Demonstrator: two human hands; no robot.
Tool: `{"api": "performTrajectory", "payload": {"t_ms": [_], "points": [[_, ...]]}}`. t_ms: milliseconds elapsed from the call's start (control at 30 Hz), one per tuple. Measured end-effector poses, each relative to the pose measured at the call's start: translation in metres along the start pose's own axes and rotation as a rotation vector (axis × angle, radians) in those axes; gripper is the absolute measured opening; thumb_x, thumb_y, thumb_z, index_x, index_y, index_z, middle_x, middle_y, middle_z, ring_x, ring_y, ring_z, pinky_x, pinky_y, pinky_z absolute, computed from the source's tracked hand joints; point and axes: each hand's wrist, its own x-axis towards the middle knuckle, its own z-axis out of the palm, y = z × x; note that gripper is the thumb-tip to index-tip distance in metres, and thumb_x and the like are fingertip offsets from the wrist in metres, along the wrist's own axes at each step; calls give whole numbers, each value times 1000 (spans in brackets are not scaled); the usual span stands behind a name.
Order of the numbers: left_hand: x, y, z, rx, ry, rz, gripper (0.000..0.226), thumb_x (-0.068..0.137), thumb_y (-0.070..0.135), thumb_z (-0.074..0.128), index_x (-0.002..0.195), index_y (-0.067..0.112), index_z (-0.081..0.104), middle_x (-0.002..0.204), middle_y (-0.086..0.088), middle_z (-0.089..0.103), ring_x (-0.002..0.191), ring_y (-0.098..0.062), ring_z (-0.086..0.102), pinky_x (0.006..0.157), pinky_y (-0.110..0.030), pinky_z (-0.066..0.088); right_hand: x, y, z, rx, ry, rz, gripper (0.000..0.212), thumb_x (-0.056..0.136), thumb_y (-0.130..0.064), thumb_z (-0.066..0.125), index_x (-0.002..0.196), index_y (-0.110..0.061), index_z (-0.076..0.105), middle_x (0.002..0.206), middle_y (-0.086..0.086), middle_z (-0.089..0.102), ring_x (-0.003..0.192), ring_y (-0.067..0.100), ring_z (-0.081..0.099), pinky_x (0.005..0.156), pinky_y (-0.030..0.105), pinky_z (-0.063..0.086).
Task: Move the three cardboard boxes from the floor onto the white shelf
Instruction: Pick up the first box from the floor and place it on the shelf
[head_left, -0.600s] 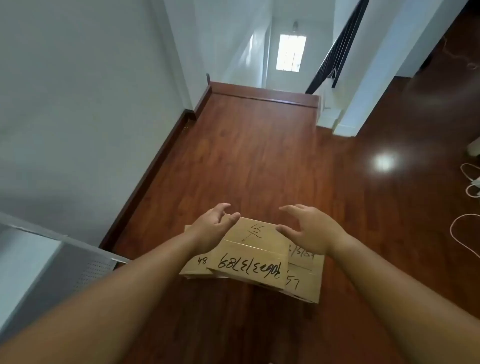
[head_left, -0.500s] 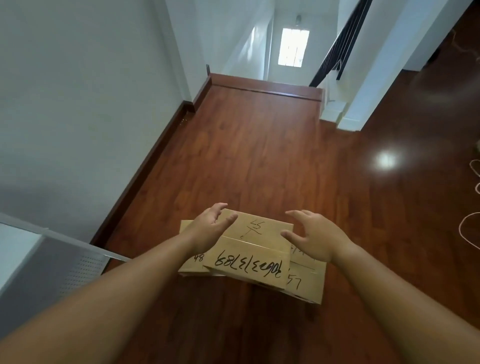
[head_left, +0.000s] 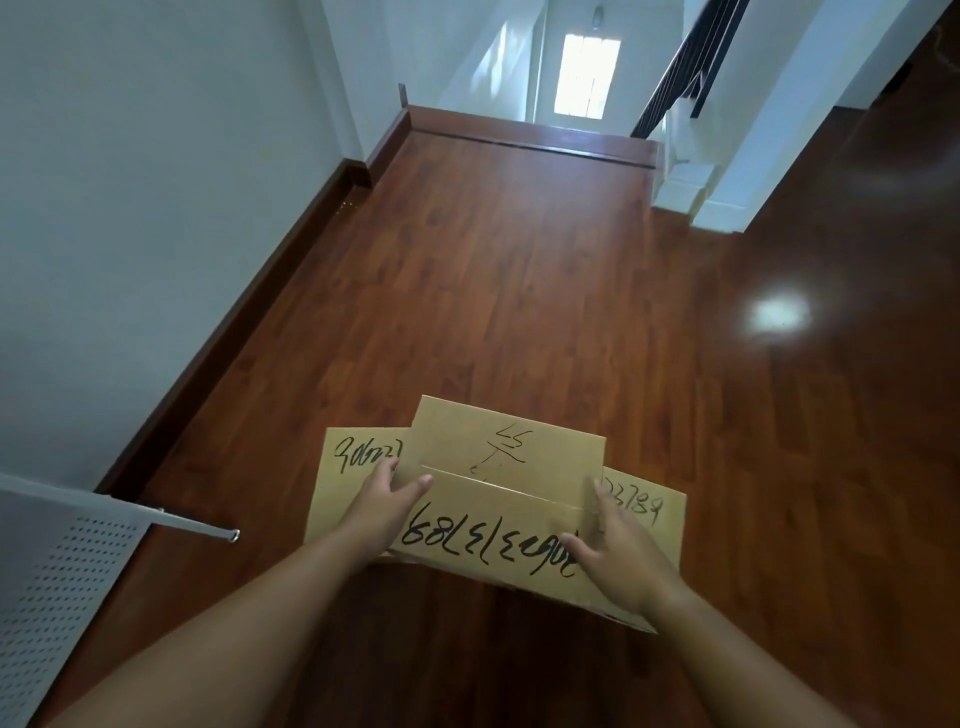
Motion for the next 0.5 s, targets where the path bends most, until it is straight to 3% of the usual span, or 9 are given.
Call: {"api": "performTrajectory", "payload": {"t_ms": [100, 233, 333, 433, 500], "points": [[8, -1, 7, -1, 9, -72, 83, 89, 47, 71, 158, 26, 31, 142, -5, 58, 115, -26, 65, 93, -51, 59, 3, 1, 15, 83, -4, 21, 112, 88, -50, 74, 166, -31, -4, 169, -2, 30, 152, 23, 34, 118, 49, 39], [15, 1, 10, 82, 2, -169, 67, 89, 21, 74, 148, 20, 43, 112, -1, 65, 98, -20, 67, 79, -39, 61, 13, -2, 25, 278, 78, 145, 116, 84, -28, 84, 166, -28, 2, 160, 6, 44, 138, 26, 53, 102, 50, 57], [13, 3, -1, 118, 16, -146, 65, 88, 15, 74, 146, 19, 45, 106, 4, 62, 92, -14, 64, 66, -29, 53, 17, -7, 22, 332, 106, 171, 98, 84, -17, 84, 162, -24, 26, 140, 2, 61, 121, 20, 65, 89, 44, 64], [4, 9, -20, 119, 64, -112, 62, 86, 14, 76, 141, 22, 47, 114, 2, 61, 101, -19, 61, 74, -32, 52, 17, -22, 11, 313, 116, 148, 72, 87, -12, 82, 149, -17, 48, 111, -11, 66, 99, 6, 66, 76, 29, 64], [-6, 18, -34, 99, 88, -87, 56, 85, 12, 78, 132, 24, 50, 114, 2, 63, 102, -20, 61, 76, -34, 55, 12, -40, 0, 319, 150, 113, 68, 89, -10, 81, 149, -16, 49, 103, -18, 60, 92, 0, 61, 66, 17, 54]]}}
